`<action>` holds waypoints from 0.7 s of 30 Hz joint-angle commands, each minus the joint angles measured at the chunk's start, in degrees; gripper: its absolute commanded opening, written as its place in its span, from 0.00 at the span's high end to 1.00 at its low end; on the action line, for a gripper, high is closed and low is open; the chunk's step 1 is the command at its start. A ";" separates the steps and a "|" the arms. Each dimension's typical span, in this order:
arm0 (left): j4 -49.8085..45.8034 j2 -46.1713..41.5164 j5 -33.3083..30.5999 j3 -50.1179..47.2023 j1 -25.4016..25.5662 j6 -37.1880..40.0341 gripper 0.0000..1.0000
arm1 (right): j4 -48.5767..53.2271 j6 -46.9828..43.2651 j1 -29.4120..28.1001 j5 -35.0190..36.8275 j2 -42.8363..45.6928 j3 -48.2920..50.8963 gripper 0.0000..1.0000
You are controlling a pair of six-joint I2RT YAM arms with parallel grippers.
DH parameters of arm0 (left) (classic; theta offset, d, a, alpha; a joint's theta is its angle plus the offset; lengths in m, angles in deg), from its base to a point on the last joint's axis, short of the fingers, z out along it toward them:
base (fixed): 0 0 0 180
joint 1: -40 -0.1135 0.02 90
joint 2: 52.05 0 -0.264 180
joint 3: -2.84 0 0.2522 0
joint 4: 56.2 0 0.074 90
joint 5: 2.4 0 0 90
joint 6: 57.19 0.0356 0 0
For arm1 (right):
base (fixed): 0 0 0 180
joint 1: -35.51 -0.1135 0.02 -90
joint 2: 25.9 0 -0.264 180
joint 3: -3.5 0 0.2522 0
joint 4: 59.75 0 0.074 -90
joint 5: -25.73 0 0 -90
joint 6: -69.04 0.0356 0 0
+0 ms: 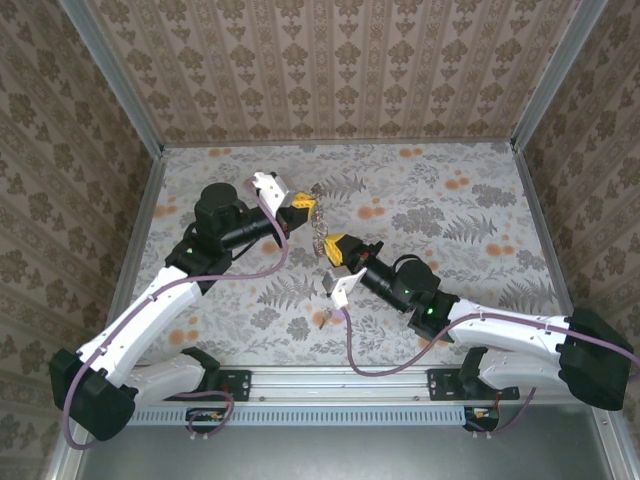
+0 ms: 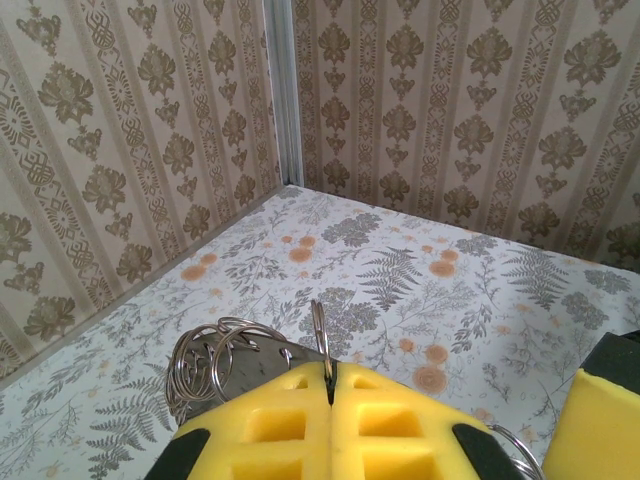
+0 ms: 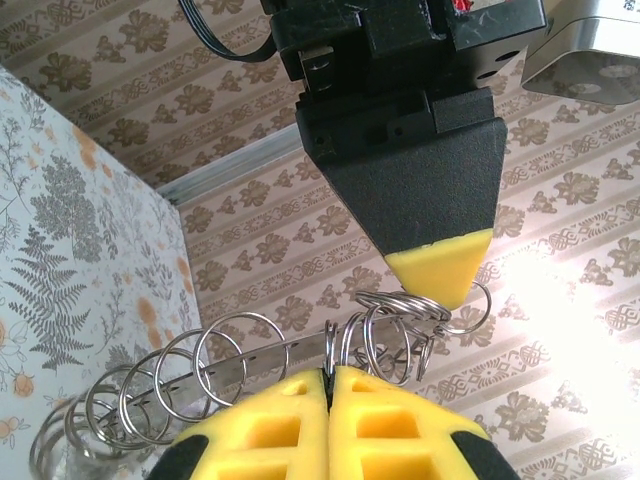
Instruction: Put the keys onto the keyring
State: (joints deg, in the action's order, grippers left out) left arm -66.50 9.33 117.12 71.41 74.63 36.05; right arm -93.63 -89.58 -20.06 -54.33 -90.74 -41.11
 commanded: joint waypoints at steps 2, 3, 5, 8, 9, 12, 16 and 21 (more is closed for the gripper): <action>1.12 -0.83 2.63 -0.18 0.61 0.74 1.00 | -3.61 3.43 1.53 1.11 1.20 -0.27 1.00; 1.38 -0.74 2.65 -0.32 0.69 0.47 1.00 | -3.36 4.46 2.07 0.68 1.36 -0.11 1.00; 1.70 -0.64 2.36 -0.65 0.70 0.23 1.00 | -2.81 6.75 3.13 -0.48 1.73 0.00 1.00; 0.57 -0.56 2.00 -0.64 0.70 1.50 1.00 | 0.79 12.34 5.52 -5.05 3.31 -0.30 1.00; -0.15 -0.44 2.42 -0.50 0.70 2.12 0.95 | 3.10 15.02 6.54 -6.99 4.08 -0.73 1.00; -4.11 0.14 4.53 0.31 0.63 5.52 0.81 | 6.40 22.66 10.27 -11.69 5.35 -1.57 1.00; -6.86 -0.44 4.63 -0.21 0.55 8.90 0.68 | 7.13 28.78 14.32 -15.15 5.42 -1.63 1.00; -8.91 -1.35 5.65 0.03 -0.17 13.14 0.60 | 8.97 34.08 18.49 -20.05 4.58 -2.28 1.00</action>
State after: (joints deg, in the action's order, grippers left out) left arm -72.84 9.33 120.37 71.36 74.96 44.84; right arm -84.10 -62.08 -2.95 -69.57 -86.58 -41.07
